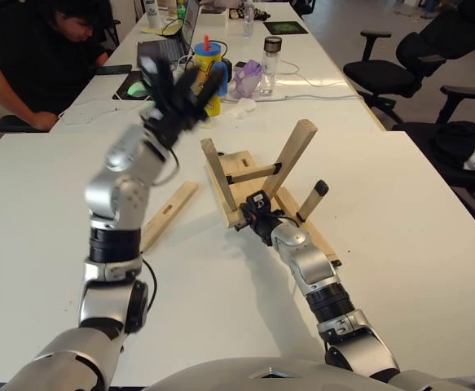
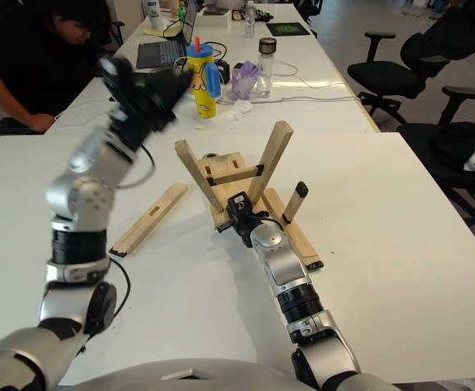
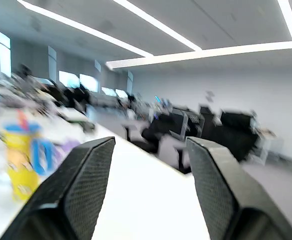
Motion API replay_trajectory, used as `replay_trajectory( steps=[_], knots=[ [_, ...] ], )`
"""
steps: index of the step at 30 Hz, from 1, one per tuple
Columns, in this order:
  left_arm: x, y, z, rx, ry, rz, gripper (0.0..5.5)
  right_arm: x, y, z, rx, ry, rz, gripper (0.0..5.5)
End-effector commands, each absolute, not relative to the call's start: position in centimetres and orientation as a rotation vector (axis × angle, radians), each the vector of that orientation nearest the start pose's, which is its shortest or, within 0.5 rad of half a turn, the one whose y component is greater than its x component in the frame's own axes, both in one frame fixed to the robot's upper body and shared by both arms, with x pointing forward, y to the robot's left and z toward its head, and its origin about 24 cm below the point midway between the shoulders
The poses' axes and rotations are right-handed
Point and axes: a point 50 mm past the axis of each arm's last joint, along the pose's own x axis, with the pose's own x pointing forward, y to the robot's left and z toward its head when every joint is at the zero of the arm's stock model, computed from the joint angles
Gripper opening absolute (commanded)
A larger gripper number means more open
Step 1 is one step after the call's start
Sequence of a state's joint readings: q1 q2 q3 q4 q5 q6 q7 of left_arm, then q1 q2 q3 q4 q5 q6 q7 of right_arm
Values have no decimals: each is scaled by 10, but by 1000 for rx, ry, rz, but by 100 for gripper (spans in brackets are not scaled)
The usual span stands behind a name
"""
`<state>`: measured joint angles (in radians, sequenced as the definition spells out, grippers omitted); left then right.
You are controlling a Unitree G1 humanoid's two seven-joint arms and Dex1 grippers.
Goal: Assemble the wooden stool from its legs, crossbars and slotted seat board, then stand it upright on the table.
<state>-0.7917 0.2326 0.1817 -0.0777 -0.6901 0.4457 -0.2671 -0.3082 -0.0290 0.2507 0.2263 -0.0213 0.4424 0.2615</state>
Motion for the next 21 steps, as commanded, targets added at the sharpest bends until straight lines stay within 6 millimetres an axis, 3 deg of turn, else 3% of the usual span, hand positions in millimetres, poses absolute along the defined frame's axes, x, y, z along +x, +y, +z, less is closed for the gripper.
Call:
replay_trajectory(
  steps=[1,2,3,5,6,7,8,9,10,12,15,16,18,21],
  knots=[
    [302,123,317,-434,-589,-752,267,245,-93,-48,-151,787,487,0],
    [313,112,284,-410,-408,-724,267,245,-93,-47,-148,785,487,0],
    [320,99,238,-349,-187,-701,267,246,-92,-47,-147,783,488,0],
    [310,81,146,-243,219,-686,267,247,-91,-46,-147,780,490,0],
    [301,83,106,-225,361,-632,267,249,-90,-45,-147,775,494,0],
    [296,87,85,-207,426,-589,267,250,-89,-45,-148,771,497,0],
    [296,91,80,-215,427,-548,267,251,-88,-44,-148,767,500,0],
    [300,93,88,-204,365,-533,267,251,-88,-43,-147,763,502,0],
    [306,93,109,-198,250,-533,267,251,-88,-43,-146,761,504,0],
    [316,96,166,-240,-50,-525,267,251,-87,-42,-142,752,508,0],
    [310,113,236,-291,-425,-443,267,255,-85,-37,-134,707,508,0],
    [305,120,250,-285,-515,-408,267,258,-84,-34,-134,686,507,0],
    [293,137,266,-256,-648,-318,267,266,-80,-25,-120,629,504,0],
    [284,161,248,-184,-634,-151,267,277,-70,-10,-94,543,513,0]
  ],
)
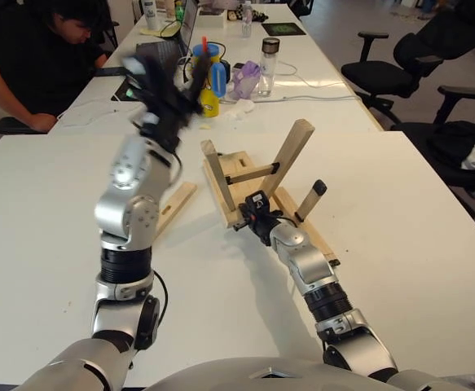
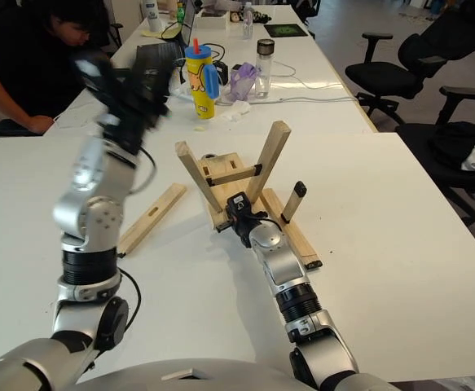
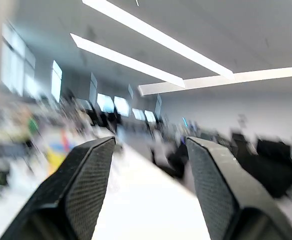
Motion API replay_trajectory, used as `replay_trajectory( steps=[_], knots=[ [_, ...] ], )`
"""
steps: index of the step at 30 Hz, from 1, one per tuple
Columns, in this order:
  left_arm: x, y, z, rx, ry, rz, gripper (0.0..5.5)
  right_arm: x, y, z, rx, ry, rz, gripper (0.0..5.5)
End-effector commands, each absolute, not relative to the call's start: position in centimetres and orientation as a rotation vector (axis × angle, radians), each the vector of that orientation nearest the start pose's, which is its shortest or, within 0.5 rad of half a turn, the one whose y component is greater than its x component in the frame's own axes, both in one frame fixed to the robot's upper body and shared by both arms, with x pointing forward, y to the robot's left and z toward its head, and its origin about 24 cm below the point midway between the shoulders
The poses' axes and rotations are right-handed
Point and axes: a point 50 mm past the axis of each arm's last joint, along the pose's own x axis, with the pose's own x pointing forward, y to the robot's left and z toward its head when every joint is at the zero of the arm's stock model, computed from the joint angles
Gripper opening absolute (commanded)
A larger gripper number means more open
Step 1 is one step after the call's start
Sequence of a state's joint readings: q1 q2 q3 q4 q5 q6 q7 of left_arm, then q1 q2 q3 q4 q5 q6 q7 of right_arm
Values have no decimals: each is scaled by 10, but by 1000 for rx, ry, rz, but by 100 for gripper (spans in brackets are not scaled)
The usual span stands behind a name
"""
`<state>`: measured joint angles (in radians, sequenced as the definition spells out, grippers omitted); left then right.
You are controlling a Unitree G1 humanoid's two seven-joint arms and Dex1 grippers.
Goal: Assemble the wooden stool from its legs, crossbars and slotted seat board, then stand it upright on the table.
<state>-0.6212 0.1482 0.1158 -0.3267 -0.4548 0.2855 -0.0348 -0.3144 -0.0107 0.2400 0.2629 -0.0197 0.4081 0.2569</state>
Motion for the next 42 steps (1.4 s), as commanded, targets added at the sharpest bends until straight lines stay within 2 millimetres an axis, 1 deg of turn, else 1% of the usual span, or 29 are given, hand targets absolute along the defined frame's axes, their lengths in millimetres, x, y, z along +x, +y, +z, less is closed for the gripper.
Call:
replay_trajectory(
  steps=[1,4,5,6,10,12,16,18,20,22,24,26,28,30,32,33,34,36,38,40,41,42],
  knots=[
    [283,167,232,-154,-563,-103,267,277,-66,-6,-91,532,533,0],
    [278,177,185,-111,-342,-23,267,278,-55,11,-62,480,584,0],
    [274,178,167,-108,-246,-20,267,278,-49,20,-45,453,611,0],
    [271,177,153,-110,-174,-22,267,277,-44,27,-32,433,633,0],
    [261,171,114,-68,28,-62,267,278,-19,44,16,382,686,0],
    [259,168,101,-111,94,-62,267,281,-11,49,21,367,670,0],
    [259,158,102,-136,91,-92,267,286,-11,53,34,374,601,0],
    [258,157,106,-152,65,-90,237,283,-13,63,67,345,610,0],
    [256,156,109,-154,44,-82,209,275,-16,75,77,305,655,0],
    [252,158,111,-145,33,-68,176,261,-21,85,110,291,728,0],
    [248,160,109,-155,32,-41,151,246,-34,98,157,249,810,0],
    [245,162,110,-163,21,-18,117,235,-52,101,188,237,831,0],
    [243,162,113,-159,-2,-10,87,227,-77,101,189,182,766,0],
    [244,163,117,-172,-30,-1,58,223,-103,106,180,82,628,0],
    [246,165,127,-163,-90,14,27,226,-138,123,118,-80,364,0],
    [247,165,132,-141,-116,13,11,229,-151,130,97,-132,263,0],
    [248,165,137,-125,-144,17,3,232,-159,137,77,-176,194,0],
    [250,165,143,-107,-173,35,3,241,-165,148,59,-235,117,0],
    [250,168,146,-82,-190,67,3,255,-163,155,59,-252,73,0],
    [252,167,145,-55,-190,49,3,270,-152,154,98,-210,97,0],
    [254,160,143,-56,-172,0,3,277,-141,153,102,-186,155,0],
    [256,150,140,-52,-149,-72,3,282,-127,151,113,-164,237,0]
  ],
)
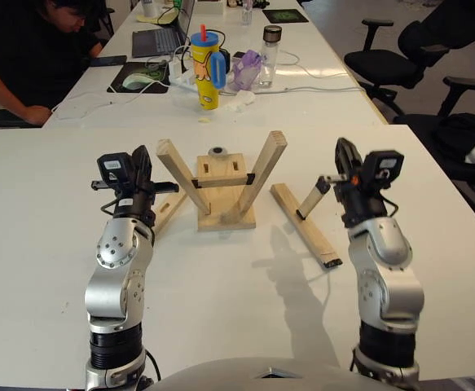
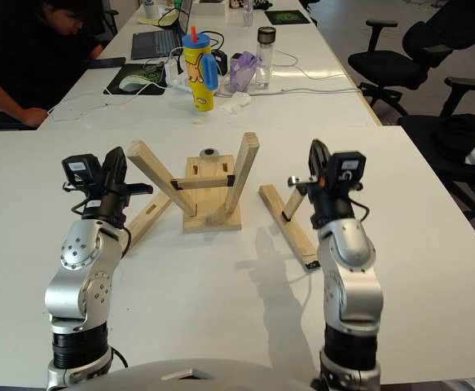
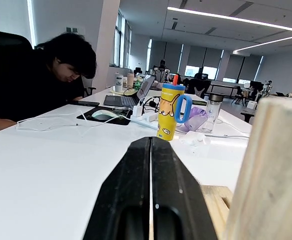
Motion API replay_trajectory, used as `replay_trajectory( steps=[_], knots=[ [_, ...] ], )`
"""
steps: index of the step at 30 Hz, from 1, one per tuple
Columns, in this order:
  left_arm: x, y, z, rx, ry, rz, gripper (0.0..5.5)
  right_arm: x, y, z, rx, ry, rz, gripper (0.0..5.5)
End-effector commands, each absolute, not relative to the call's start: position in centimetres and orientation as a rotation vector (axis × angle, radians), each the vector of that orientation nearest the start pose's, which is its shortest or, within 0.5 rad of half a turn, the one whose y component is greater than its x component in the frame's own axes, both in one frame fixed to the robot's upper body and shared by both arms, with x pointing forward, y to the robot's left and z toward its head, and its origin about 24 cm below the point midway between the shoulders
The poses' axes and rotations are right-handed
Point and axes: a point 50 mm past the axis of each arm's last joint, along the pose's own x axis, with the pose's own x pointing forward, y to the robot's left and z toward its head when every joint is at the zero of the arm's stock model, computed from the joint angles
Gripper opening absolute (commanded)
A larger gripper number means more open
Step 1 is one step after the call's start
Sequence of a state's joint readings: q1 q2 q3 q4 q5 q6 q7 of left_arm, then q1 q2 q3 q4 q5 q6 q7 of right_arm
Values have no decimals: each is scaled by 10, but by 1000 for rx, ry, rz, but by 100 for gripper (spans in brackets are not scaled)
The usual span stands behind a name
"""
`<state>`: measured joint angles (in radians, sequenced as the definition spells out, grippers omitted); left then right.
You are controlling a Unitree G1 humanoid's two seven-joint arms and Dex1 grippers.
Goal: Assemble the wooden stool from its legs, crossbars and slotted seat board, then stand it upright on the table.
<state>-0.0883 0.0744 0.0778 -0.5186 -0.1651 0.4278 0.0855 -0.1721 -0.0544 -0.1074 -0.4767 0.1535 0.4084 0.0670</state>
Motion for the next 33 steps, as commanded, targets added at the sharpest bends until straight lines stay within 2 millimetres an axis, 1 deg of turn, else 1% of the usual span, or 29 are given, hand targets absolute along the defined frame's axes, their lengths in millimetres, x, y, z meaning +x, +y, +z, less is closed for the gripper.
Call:
replay_trajectory(
  steps=[1,2,3,4,6,9,12,15,17,19,20,21,22,24,26,28,31,33],
  knots=[
    [257,138,138,-26,-129,-143,3,284,-106,149,115,-141,367,0],
    [258,131,138,5,-122,-178,3,279,-81,146,77,-115,544,0],
    [260,126,137,48,-112,-207,3,272,-65,142,55,-99,668,0],
    [263,126,137,74,-108,-211,3,267,-60,139,52,-79,708,0],
    [268,131,135,86,-87,-188,3,266,-69,130,50,-42,656,0],
    [270,150,129,95,-47,-103,3,273,-90,117,27,28,558,0],
    [270,176,120,107,3,-43,3,280,-102,113,-2,57,514,0],
    [273,206,115,156,76,-81,3,291,-110,114,-14,58,478,0],
    [277,222,117,222,135,-168,3,299,-111,119,-1,36,465,0],
    [279,237,120,300,217,-350,3,310,-109,122,3,17,478,0],
    [274,237,123,398,233,-513,3,314,-107,123,5,4,502,0],
    [265,240,119,476,317,-660,3,317,-105,124,-9,-12,531,0],
    [259,242,116,504,388,-759,3,318,-102,126,-18,-31,571,0],
    [245,243,113,454,521,-896,3,318,-94,128,-40,-68,691,0],
    [237,235,112,384,573,-986,3,313,-85,127,-61,-89,821,0],
    [229,227,107,368,632,-1050,3,306,-79,126,-79,-101,927,0],
    [218,223,94,357,719,-1100,3,293,-69,126,-79,-114,1055,0],
    [214,221,86,360,753,-1105,3,285,-62,125,-82,-116,1126,0]
  ],
)
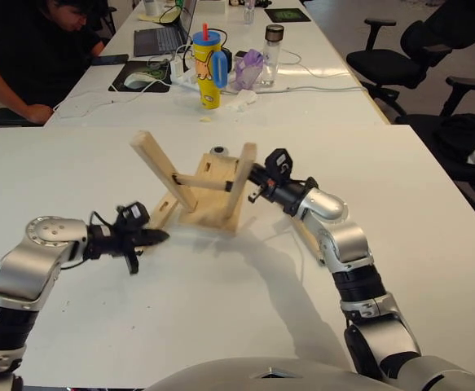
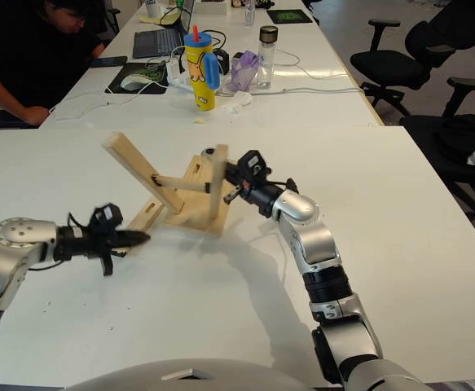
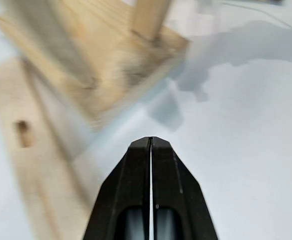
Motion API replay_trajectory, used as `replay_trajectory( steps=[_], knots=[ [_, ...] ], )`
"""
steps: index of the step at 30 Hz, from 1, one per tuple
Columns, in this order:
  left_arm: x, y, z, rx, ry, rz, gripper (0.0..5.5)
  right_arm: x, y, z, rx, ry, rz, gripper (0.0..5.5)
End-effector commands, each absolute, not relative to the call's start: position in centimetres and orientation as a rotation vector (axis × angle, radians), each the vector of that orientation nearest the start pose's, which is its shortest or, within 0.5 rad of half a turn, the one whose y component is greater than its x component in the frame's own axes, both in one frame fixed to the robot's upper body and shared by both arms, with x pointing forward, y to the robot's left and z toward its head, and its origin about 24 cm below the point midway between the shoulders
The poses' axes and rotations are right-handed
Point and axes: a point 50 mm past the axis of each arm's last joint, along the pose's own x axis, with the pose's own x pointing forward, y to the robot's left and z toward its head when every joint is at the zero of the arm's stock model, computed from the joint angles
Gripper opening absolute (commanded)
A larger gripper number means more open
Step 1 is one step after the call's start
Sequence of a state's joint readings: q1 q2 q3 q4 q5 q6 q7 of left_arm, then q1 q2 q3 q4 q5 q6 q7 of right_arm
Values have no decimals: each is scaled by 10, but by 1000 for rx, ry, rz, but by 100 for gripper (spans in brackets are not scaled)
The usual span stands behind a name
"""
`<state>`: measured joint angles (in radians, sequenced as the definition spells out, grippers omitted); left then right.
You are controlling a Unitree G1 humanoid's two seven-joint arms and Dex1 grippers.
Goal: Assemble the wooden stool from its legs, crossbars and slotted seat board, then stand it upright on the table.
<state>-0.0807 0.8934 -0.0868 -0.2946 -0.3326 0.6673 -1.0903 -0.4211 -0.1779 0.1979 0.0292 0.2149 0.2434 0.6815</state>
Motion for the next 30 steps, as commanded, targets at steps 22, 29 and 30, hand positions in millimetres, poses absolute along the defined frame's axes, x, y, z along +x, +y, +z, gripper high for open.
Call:
replay_trajectory(
  steps=[22,29,30],
  knots=[
    [208,229,56,430,850,-1073,3,269,-63,81,-463,214,1005,0],
    [210,226,50,453,844,-1064,3,280,-95,42,-733,442,930,0],
    [212,225,50,462,832,-1055,3,275,-94,36,-766,480,978,0]
  ],
)
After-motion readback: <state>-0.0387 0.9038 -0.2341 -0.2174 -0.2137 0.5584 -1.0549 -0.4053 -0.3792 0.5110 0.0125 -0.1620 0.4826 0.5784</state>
